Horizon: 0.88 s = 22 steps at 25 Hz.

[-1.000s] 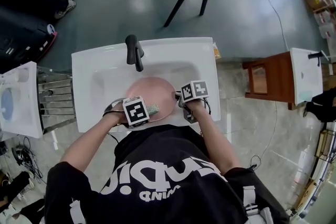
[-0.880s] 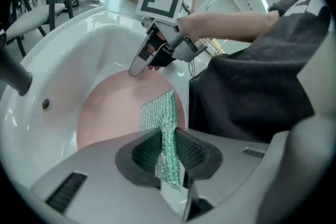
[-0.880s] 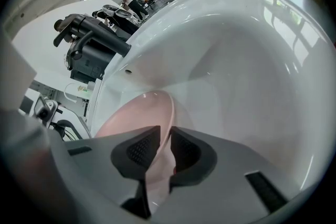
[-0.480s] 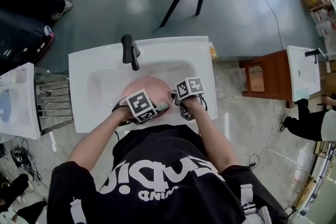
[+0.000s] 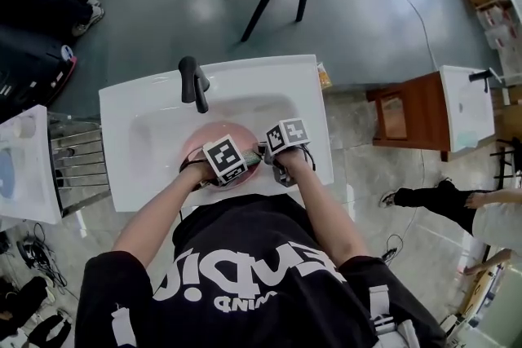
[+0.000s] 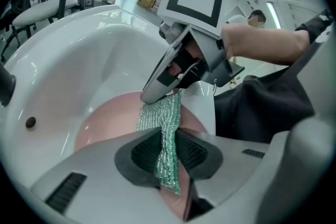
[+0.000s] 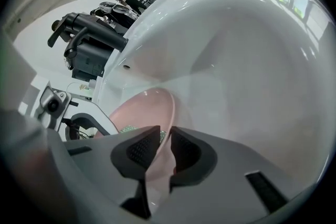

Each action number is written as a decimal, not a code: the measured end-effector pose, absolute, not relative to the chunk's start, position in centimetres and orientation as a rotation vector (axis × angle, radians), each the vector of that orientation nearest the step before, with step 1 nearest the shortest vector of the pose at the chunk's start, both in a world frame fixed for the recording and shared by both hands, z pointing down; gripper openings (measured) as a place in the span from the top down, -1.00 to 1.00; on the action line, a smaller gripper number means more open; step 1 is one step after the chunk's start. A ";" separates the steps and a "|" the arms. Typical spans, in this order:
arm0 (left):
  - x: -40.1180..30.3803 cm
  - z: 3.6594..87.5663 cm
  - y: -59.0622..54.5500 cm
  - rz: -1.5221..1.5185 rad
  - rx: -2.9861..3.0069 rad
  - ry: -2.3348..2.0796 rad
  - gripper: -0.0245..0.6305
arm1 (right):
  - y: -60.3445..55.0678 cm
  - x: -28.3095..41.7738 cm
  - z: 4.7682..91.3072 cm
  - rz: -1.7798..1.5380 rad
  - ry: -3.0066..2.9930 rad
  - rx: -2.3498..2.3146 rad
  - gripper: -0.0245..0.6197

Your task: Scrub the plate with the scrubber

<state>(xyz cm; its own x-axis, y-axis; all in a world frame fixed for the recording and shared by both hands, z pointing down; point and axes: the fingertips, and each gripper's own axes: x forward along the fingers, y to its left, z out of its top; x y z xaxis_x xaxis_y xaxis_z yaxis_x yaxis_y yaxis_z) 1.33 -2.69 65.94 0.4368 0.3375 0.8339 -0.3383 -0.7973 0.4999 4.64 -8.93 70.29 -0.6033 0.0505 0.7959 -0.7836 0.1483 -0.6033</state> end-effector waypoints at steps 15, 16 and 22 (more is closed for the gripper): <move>0.5 69.6 -5.2 1.463 2.064 -0.081 0.65 | -9.3 5.1 70.7 1.576 -1.718 0.727 0.70; 0.5 69.7 -5.4 1.465 2.060 -0.091 0.65 | -9.3 5.2 70.7 1.578 -1.718 0.729 0.70; -2.2 72.6 -7.5 1.572 2.022 -0.271 0.65 | -9.0 4.9 70.6 1.554 -1.725 0.707 0.70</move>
<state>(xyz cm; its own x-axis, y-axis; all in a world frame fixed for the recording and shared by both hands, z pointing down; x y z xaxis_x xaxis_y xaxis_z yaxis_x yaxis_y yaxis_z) -2.18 -7.54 72.64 0.2928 0.1753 0.9400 -0.4801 -0.8232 0.3030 4.86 -8.97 70.59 -0.6061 0.0563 0.7934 -0.7833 0.1312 -0.6077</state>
